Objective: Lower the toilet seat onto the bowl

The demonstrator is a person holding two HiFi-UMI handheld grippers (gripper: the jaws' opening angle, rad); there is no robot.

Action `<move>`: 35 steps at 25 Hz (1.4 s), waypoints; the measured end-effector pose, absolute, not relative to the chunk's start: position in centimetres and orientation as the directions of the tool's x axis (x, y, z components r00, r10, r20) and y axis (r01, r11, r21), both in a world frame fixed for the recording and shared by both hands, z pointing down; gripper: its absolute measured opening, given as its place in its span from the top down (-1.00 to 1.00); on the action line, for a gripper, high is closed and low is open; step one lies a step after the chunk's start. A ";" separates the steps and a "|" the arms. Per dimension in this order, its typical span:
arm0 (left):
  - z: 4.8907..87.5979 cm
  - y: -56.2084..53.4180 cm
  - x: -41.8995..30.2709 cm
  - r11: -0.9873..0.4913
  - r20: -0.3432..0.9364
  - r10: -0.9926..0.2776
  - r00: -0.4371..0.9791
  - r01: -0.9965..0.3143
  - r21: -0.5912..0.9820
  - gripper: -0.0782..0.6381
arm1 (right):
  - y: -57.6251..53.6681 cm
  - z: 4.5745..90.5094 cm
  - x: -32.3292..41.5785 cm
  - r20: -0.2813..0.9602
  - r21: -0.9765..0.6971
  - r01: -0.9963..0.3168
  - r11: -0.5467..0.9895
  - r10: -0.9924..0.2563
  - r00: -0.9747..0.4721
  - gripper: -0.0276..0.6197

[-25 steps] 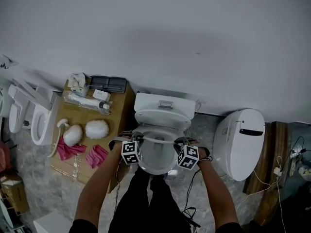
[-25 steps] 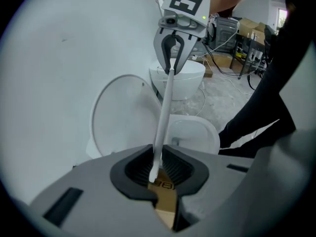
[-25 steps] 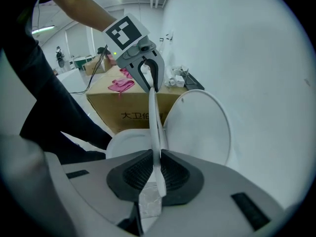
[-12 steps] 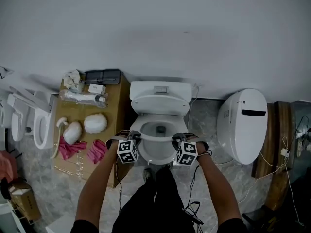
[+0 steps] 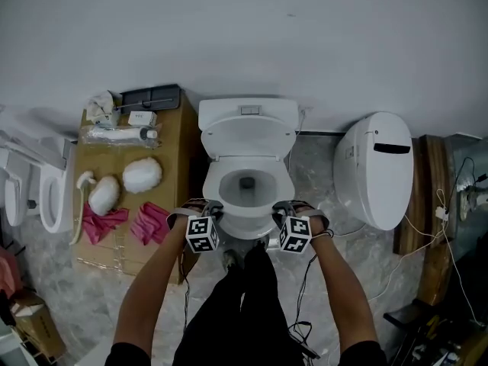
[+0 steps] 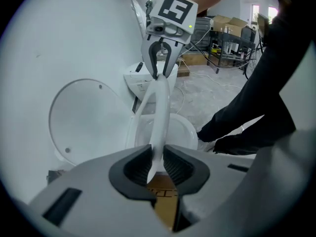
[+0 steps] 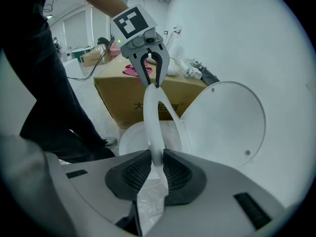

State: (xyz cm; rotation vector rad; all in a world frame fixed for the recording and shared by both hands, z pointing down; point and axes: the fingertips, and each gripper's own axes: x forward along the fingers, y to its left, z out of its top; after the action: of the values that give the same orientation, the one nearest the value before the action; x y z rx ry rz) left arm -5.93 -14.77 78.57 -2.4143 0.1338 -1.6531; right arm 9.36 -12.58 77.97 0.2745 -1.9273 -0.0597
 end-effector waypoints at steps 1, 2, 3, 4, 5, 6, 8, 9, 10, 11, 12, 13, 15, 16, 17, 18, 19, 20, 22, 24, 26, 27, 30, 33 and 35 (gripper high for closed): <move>78.9 -14.4 -6.0 -0.973 0.909 -0.191 0.370 0.055 -0.226 0.57 | -12.2 78.4 9.3 0.915 0.179 -0.163 0.970 -0.225 -0.335 0.64; 79.3 -14.2 -6.1 -0.971 0.908 -0.191 0.373 0.065 -0.231 0.56 | -12.0 78.7 9.2 0.915 0.186 -0.161 0.969 -0.231 -0.331 0.64; 79.6 -14.0 -6.1 -0.969 0.906 -0.193 0.377 0.071 -0.236 0.56 | -11.7 79.1 9.1 0.915 0.194 -0.159 0.968 -0.237 -0.327 0.64; 79.9 -13.7 -6.1 -0.969 0.904 -0.192 0.382 0.074 -0.237 0.56 | -11.3 79.5 9.1 0.915 0.201 -0.158 0.967 -0.243 -0.323 0.64; 80.3 -13.0 -6.0 -0.970 0.903 -0.188 0.386 0.072 -0.232 0.55 | -10.7 79.8 9.2 0.915 0.204 -0.159 0.966 -0.246 -0.320 0.64; 80.6 -12.3 -5.9 -0.972 0.903 -0.182 0.388 0.068 -0.225 0.55 | -10.0 80.2 9.3 0.915 0.202 -0.161 0.966 -0.245 -0.320 0.63; 81.3 -11.2 -5.9 -0.974 0.906 -0.179 0.383 0.064 -0.219 0.54 | -9.0 80.9 9.3 0.916 0.196 -0.165 0.967 -0.240 -0.322 0.62; 81.6 -11.1 -5.9 -0.972 0.907 -0.184 0.377 0.067 -0.225 0.54 | -8.9 81.2 9.3 0.916 0.197 -0.164 0.967 -0.241 -0.321 0.62; 81.8 -11.0 -6.0 -0.970 0.908 -0.192 0.373 0.069 -0.234 0.54 | -8.8 81.4 9.3 0.916 0.201 -0.159 0.967 -0.243 -0.318 0.62; 82.1 -10.9 -6.0 -0.968 0.907 -0.199 0.371 0.068 -0.240 0.54 | -8.7 81.8 9.3 0.917 0.206 -0.151 0.967 -0.244 -0.315 0.62; 82.5 -10.7 -6.0 -0.968 0.907 -0.203 0.370 0.065 -0.243 0.54 | -8.4 82.2 9.3 0.918 0.209 -0.143 0.967 -0.244 -0.313 0.62; 82.9 -10.3 -6.1 -0.968 0.907 -0.203 0.370 0.063 -0.243 0.53 | -8.0 82.6 9.2 0.918 0.209 -0.135 0.968 -0.242 -0.313 0.61; 83.7 -9.3 -6.1 -0.969 0.910 -0.194 0.366 0.072 -0.235 0.52 | -7.0 83.5 9.1 0.919 0.202 -0.123 0.972 -0.232 -0.318 0.60; 84.2 -8.8 -6.1 -0.970 0.913 -0.186 0.364 0.082 -0.230 0.52 | -6.5 84.0 9.1 0.920 0.198 -0.116 0.973 -0.226 -0.321 0.59; 84.7 -8.5 -6.2 -0.969 0.915 -0.179 0.362 0.094 -0.227 0.51 | -6.2 84.5 9.1 0.920 0.198 -0.109 0.974 -0.223 -0.322 0.58; 85.2 -8.2 -6.2 -0.968 0.916 -0.175 0.360 0.105 -0.226 0.51 | -5.8 85.1 9.0 0.920 0.200 -0.100 0.975 -0.222 -0.323 0.58; 85.6 -7.9 -6.3 -0.967 0.918 -0.174 0.357 0.115 -0.228 0.51 | -5.5 85.6 9.0 0.920 0.204 -0.093 0.974 -0.224 -0.323 0.57; 86.1 -7.6 -6.4 -0.965 0.920 -0.173 0.352 0.124 -0.230 0.50 | -5.2 86.1 8.9 0.919 0.208 -0.088 0.974 -0.225 -0.324 0.57; 87.3 -6.7 -6.6 -0.966 0.927 -0.159 0.338 0.142 -0.218 0.50 | -4.5 87.0 8.8 0.917 0.215 -0.083 0.973 -0.230 -0.327 0.56; 88.5 -5.9 -6.7 -0.967 0.934 -0.139 0.329 0.157 -0.200 0.50 | -3.9 88.1 8.8 0.915 0.222 -0.078 0.972 -0.236 -0.327 0.55; 89.2 -5.3 -6.5 -0.966 0.934 -0.134 0.332 0.165 -0.197 0.49 | -3.3 89.2 8.7 0.916 0.229 -0.068 0.971 -0.239 -0.322 0.54; 89.5 -5.1 -6.4 -0.965 0.933 -0.136 0.332 0.169 -0.200 0.48 | -2.9 89.8 8.6 0.917 0.230 -0.064 0.971 -0.238 -0.320 0.54; 91.1 -4.3 -6.5 -0.964 0.939 -0.135 0.315 0.177 -0.198 0.48 | -2.1 91.5 8.4 0.918 0.234 -0.052 0.971 -0.239 -0.315 0.52; 92.8 -3.4 -6.6 -0.964 0.947 -0.129 0.294 0.187 -0.190 0.47 | -1.4 93.2 8.4 0.919 0.238 -0.045 0.970 -0.240 -0.313 0.50; 93.8 -3.1 -6.7 -0.965 0.951 -0.123 0.282 0.191 -0.182 0.47 | -1.0 94.3 8.4 0.919 0.238 -0.040 0.971 -0.238 -0.313 0.49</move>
State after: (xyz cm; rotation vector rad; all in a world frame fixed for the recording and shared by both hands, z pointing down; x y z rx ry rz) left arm -6.70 -3.08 93.80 -2.2932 -0.0624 -1.7385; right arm 8.35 -1.00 94.29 0.2020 -1.8836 -0.1993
